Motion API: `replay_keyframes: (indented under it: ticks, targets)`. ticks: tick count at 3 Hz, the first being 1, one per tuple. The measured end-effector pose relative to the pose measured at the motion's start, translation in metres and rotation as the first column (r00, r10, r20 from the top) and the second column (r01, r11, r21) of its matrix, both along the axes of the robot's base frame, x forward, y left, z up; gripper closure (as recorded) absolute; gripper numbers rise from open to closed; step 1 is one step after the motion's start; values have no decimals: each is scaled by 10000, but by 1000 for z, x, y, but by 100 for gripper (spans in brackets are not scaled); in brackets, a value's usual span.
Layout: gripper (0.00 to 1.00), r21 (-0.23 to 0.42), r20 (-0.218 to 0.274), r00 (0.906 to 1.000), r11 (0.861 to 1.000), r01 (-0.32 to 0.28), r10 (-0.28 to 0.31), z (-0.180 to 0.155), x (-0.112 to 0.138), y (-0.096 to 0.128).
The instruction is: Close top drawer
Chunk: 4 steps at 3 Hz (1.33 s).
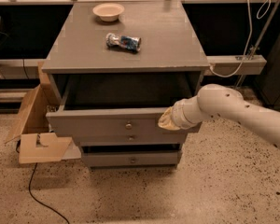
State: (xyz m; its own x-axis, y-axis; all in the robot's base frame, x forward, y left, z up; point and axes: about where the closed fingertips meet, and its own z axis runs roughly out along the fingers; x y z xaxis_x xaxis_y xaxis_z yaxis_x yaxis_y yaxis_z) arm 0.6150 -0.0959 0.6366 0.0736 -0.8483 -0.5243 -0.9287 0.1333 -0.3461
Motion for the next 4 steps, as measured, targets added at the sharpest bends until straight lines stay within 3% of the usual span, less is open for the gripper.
replay_keyframes:
  ticks: [3,4]
  targets:
    - [100,190,803,9967,9998,73,-88,2,62,6]
    - [100,190,803,9967,9998,73,-88,2,62,6]
